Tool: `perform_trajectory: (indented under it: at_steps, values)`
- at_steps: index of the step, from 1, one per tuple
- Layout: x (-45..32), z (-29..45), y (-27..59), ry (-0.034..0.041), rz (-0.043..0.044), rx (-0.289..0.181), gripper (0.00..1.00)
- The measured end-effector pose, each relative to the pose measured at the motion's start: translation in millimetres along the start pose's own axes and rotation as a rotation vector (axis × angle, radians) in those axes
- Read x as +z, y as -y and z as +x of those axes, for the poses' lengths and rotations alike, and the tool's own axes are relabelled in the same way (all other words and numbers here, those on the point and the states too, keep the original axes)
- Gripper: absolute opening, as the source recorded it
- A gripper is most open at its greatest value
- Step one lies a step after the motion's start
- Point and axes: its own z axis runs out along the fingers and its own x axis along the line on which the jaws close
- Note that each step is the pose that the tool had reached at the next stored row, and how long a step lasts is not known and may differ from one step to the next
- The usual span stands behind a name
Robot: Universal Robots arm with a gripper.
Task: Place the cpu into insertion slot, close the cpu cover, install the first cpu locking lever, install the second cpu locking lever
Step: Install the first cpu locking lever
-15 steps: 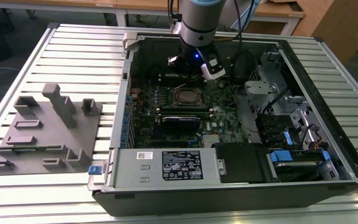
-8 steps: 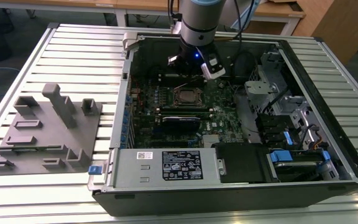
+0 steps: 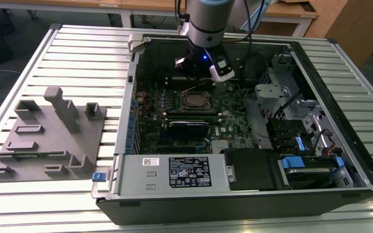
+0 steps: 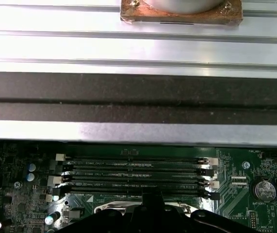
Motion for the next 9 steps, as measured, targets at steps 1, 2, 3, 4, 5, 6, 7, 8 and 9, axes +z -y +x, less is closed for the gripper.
perform_trajectory:
  at_steps: [1, 2, 3, 4, 5, 6, 7, 8, 9]
  values:
    - [0.6, 0.0, 0.1, -0.0001, 0.0002, 0.000, 0.11]
    - [1.3, 0.0, 0.3, -0.0001, 0.0003, 0.000, 0.11]
    - [1.8, 0.1, 0.4, -0.0002, 0.0003, 0.000, 0.11]
    - [1.9, 0.1, 0.5, -0.0002, 0.0005, 0.000, 0.11]
    - [1.9, 0.1, 0.5, -0.0003, 0.0005, 0.000, 0.11]
    - [1.9, 0.1, 0.5, -0.0003, 0.0005, 0.000, 0.11]
    - [2.6, 0.1, 0.6, -0.0002, 0.0003, 0.000, 0.11]
    - [3.3, 0.1, 0.8, -0.0001, 0.0003, 0.000, 0.11]
    - [3.3, 0.1, 0.8, -0.0001, 0.0003, 0.000, 0.11]
